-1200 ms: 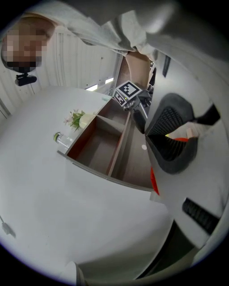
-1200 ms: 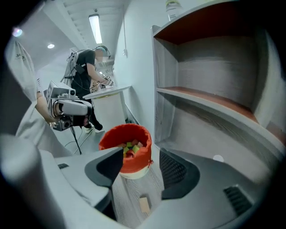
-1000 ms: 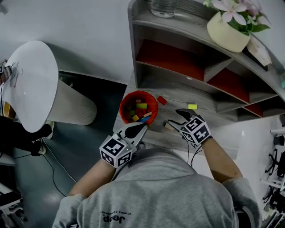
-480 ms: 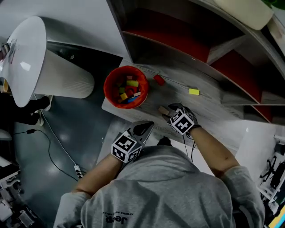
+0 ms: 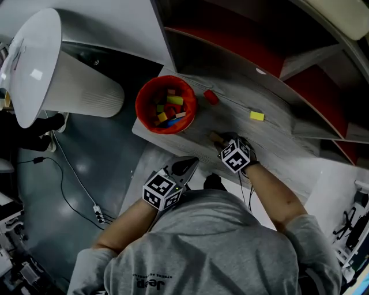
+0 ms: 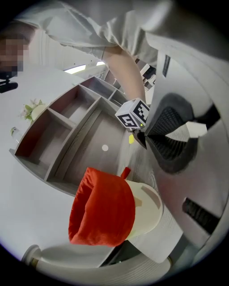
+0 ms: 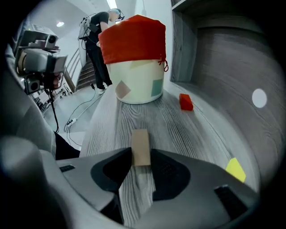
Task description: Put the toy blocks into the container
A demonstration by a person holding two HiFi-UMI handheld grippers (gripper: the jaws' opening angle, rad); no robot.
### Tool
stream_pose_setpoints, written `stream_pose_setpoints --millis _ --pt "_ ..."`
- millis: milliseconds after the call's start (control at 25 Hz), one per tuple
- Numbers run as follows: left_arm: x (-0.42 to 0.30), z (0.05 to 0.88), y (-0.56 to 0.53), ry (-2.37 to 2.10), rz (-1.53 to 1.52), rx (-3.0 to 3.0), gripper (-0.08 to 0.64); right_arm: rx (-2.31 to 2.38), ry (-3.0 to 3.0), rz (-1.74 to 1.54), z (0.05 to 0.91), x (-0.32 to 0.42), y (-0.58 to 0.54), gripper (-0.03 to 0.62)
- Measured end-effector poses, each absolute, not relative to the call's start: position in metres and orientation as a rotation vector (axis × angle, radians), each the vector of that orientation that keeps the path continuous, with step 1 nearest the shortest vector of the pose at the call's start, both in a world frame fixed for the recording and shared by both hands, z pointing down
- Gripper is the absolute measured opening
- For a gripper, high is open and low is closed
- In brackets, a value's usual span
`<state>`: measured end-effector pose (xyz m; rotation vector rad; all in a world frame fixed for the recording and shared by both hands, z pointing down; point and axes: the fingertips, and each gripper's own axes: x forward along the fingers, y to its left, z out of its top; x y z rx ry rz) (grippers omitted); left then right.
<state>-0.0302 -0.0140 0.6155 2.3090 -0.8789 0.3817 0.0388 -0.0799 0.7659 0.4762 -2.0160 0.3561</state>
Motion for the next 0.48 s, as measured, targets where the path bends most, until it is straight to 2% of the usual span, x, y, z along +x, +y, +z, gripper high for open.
stream_pose_setpoints --millis 200,480 --pt "-0.037 0.581 -0.028 -0.855 0.337 2.368 0.011 0.525 -2.046 0.452 0.717 0.036 -0.084 0.161" --pt "-0.062 0.490 -0.067 -0.827 0.247 2.507 0.011 0.652 -2.166 0.432 0.564 0.016 -0.121 0.161"
